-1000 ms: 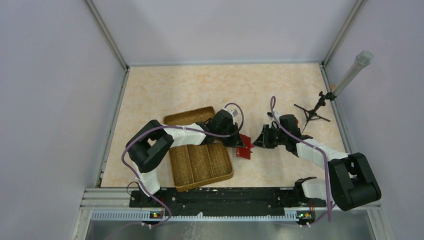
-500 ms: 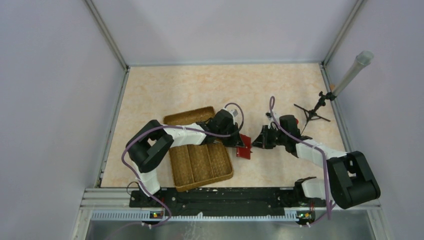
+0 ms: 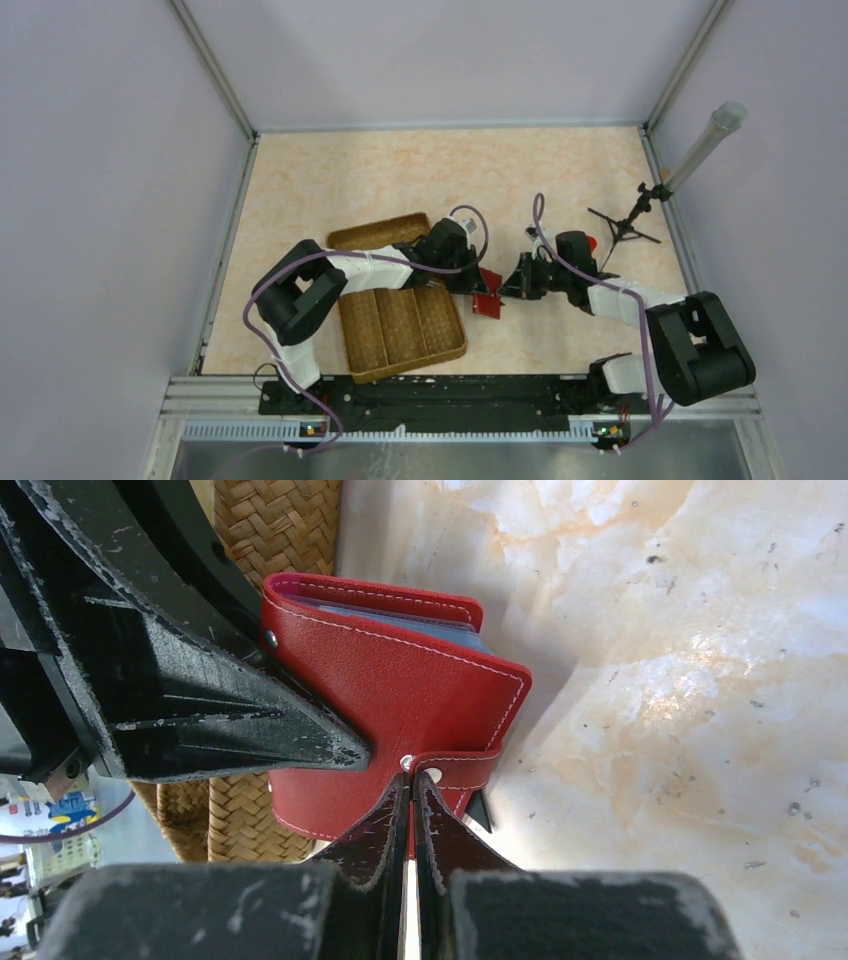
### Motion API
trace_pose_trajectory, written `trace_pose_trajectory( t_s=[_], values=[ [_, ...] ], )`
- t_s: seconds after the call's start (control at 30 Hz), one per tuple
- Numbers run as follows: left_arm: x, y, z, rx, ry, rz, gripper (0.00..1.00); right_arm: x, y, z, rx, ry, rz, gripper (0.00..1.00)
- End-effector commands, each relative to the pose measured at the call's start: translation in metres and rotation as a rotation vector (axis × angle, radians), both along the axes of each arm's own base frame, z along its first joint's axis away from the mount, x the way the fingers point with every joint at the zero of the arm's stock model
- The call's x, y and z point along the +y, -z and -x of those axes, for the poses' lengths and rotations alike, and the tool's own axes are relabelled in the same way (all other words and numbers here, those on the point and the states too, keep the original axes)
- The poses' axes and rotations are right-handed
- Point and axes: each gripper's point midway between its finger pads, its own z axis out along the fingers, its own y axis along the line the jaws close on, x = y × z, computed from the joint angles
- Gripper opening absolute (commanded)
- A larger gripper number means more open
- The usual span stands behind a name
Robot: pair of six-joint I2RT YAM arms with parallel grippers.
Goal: Put the credit cards into the card holder
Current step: Close the card holder at the center of the board.
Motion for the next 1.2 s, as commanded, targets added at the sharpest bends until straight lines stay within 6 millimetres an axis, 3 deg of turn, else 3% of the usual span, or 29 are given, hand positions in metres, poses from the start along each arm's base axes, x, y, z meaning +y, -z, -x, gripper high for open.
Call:
trace_pose_trajectory(
  t_s=[0.0, 0.23, 0.37, 0.5, 0.63, 0.83, 1.17],
  values=[
    [0.004, 0.009, -0.005, -0.017, -0.008, -0.057, 0.00, 0.016, -0.012, 0.006, -0.037, -0.088, -0.070, 0.00],
    [0.003, 0.009, -0.006, -0.013, -0.008, -0.060, 0.01, 0.014, -0.007, 0.007, -0.029, -0.080, -0.051, 0.00],
    [0.005, 0.007, -0.007, -0.022, -0.019, -0.061, 0.33, 0.006, -0.002, 0.000, -0.035, -0.023, 0.001, 0.00],
    [0.007, 0.006, -0.008, -0.031, -0.019, -0.072, 0.46, -0.004, 0.000, -0.006, -0.051, 0.037, 0.059, 0.00],
    [0.006, 0.007, -0.006, -0.023, -0.010, -0.066, 0.47, -0.007, -0.004, -0.007, -0.064, 0.053, 0.072, 0.00],
    [0.003, 0.006, -0.005, -0.021, -0.003, -0.056, 0.44, 0.007, -0.017, -0.002, -0.073, -0.008, -0.022, 0.00],
    [0.001, 0.007, -0.002, -0.014, 0.001, -0.059, 0.36, 0.012, -0.013, 0.006, -0.052, -0.057, -0.048, 0.00]
  ],
)
